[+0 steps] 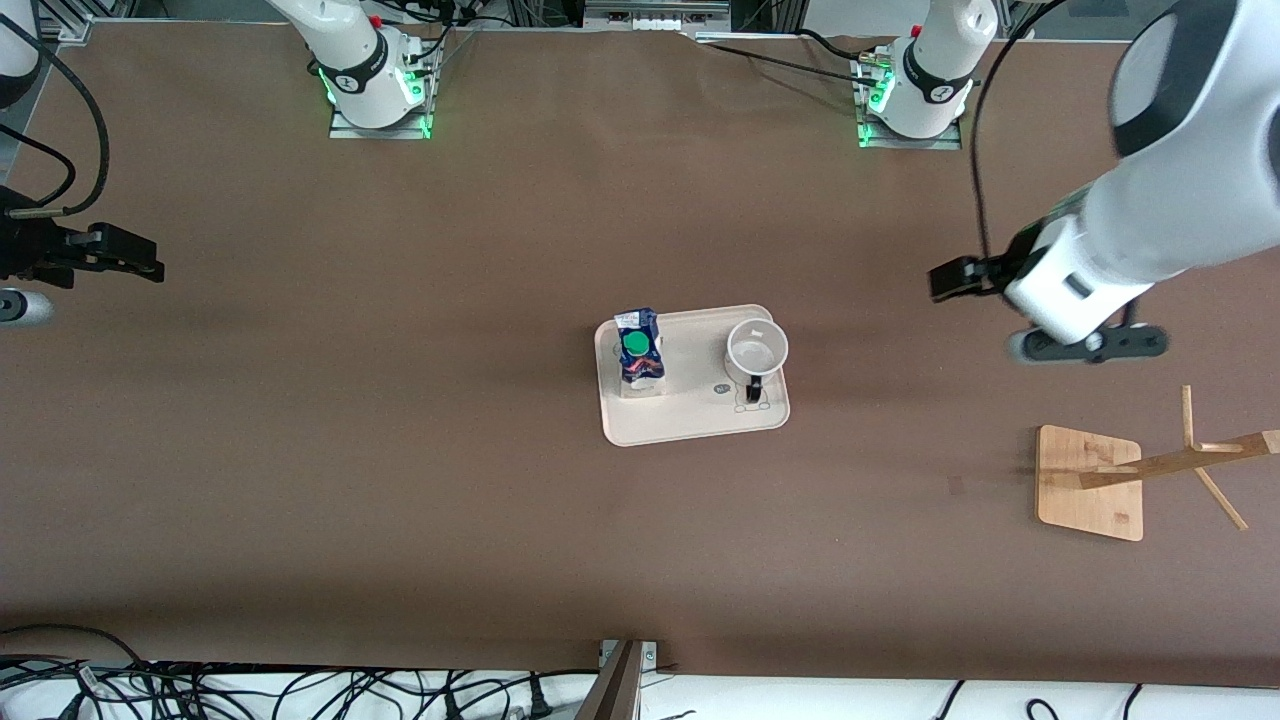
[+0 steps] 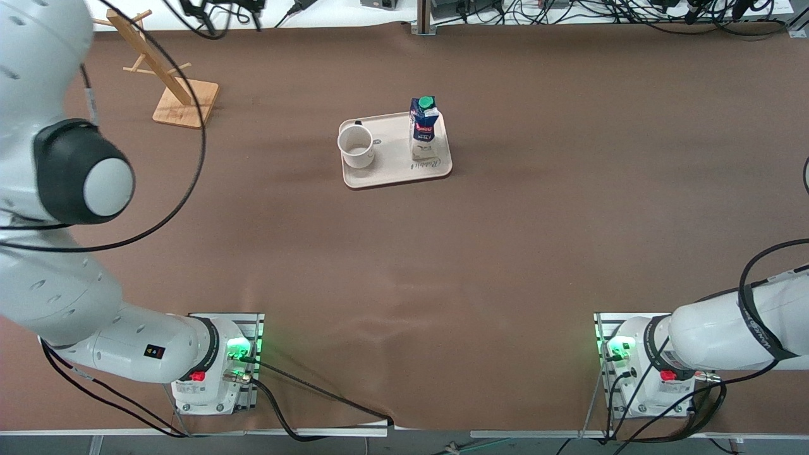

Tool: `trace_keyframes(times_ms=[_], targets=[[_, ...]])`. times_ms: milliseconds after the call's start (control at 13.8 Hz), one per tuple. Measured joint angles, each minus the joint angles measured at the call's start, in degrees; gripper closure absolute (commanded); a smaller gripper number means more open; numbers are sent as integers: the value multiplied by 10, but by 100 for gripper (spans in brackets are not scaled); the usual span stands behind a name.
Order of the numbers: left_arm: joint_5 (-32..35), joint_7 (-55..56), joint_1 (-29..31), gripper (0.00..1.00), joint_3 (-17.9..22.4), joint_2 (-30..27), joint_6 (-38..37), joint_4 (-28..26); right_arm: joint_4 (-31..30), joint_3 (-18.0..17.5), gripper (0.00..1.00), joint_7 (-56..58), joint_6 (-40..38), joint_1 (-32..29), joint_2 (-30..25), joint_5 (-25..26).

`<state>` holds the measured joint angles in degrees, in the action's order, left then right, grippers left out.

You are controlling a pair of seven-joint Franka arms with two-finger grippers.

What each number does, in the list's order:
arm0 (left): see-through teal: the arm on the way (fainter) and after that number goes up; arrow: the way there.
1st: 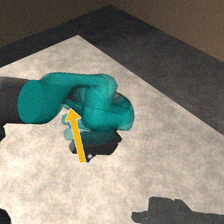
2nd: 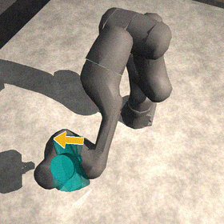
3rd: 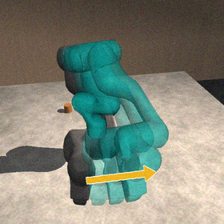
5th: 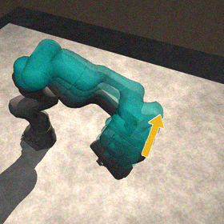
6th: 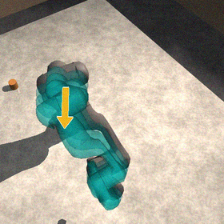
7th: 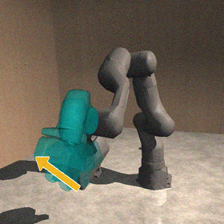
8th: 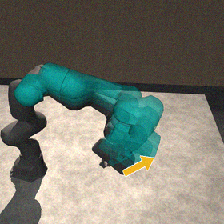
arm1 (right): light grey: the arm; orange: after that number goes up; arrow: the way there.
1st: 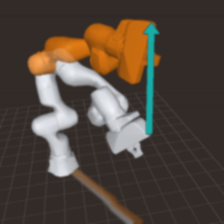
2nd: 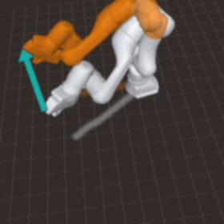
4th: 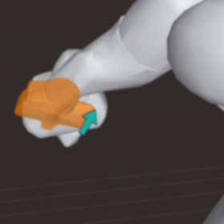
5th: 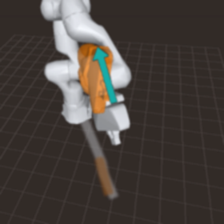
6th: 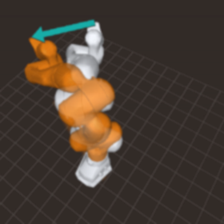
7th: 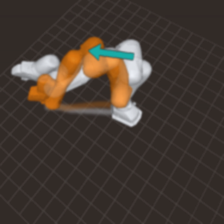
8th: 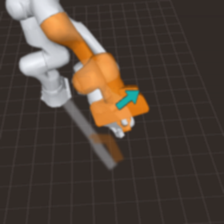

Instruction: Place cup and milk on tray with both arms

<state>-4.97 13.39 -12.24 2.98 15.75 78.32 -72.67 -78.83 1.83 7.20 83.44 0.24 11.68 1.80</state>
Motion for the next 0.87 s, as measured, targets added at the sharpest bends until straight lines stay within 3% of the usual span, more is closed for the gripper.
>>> trace_keyframes(times_ms=[217, 434, 869], targets=[[3, -89, 66, 0, 0, -52, 5, -55, 0, -1, 0, 0, 0, 0, 0, 0], [26, -138, 120, 0, -22, -65, 22, -82, 0, -2, 0, 0, 0, 0, -1, 0], [37, -137, 124, 0, -42, -69, 27, -85, -5, -2, 0, 0, -1, -2, -2, 0]])
